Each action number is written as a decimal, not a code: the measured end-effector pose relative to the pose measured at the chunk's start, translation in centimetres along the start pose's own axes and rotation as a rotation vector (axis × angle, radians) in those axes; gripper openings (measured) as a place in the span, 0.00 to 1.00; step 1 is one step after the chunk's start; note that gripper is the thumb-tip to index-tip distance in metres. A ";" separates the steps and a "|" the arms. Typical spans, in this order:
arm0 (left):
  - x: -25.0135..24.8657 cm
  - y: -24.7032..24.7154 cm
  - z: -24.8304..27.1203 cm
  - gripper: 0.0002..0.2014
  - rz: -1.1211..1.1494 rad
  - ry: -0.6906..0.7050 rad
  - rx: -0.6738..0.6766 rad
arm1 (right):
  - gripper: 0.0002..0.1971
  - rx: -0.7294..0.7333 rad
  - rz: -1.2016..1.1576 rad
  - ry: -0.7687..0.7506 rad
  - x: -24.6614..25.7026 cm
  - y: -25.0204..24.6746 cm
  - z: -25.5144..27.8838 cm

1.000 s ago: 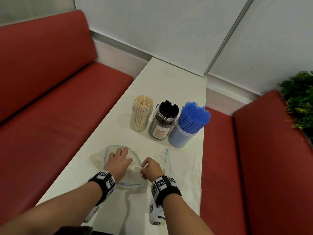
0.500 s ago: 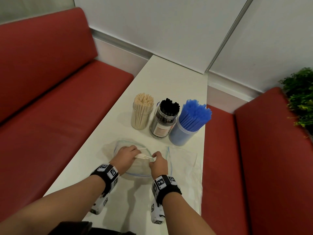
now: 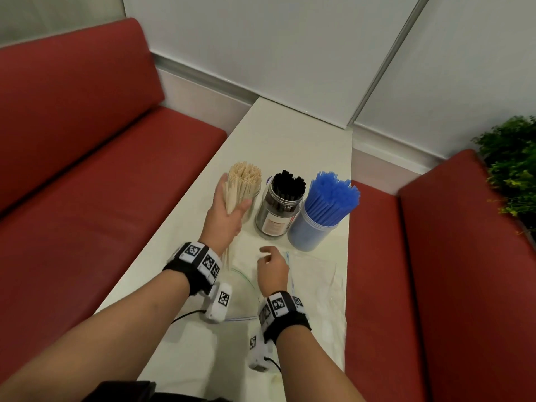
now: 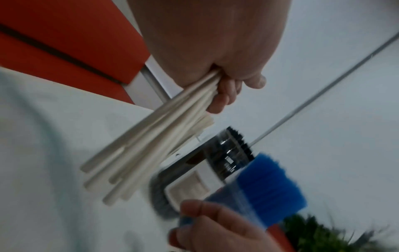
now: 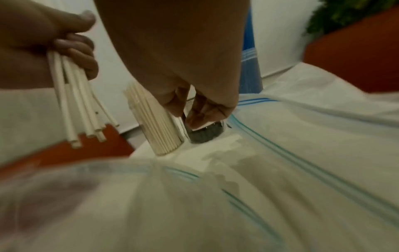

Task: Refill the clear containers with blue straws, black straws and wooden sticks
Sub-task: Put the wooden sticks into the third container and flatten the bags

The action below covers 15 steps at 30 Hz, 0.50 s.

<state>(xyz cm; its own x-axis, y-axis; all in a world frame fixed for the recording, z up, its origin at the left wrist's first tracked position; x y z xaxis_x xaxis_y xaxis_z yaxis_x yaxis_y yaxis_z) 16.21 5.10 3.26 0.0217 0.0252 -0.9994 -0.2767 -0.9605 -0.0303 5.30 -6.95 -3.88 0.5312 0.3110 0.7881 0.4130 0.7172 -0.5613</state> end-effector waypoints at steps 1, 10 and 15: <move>-1.0 0.3 -0.4 0.22 0.115 -0.015 0.020 | 0.14 -0.054 -0.175 0.051 0.7 -0.4 -0.1; -3.0 2.5 -0.4 0.23 0.146 -0.025 0.178 | 0.27 0.443 -1.268 0.482 6.5 0.6 -0.3; 0.0 2.1 0.7 0.18 -0.044 -0.223 0.303 | 0.40 0.504 -0.877 0.282 6.6 -0.7 -0.4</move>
<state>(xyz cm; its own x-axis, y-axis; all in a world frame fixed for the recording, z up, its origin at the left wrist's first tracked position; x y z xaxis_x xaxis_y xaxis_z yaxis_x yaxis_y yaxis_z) 14.93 3.31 3.20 -0.1606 0.1563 -0.9746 -0.5528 -0.8323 -0.0424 8.75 -5.66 1.64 0.3750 -0.5532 0.7439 0.4147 0.8178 0.3991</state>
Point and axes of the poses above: each hand's wrist, its own z-axis away from the middle knuckle, its own y-axis out of the palm, x = y × z, the point moved 3 cm from there along -z, towards the middle knuckle, and after that the axes turned 5 degrees about -z, right-handed, at the moved point
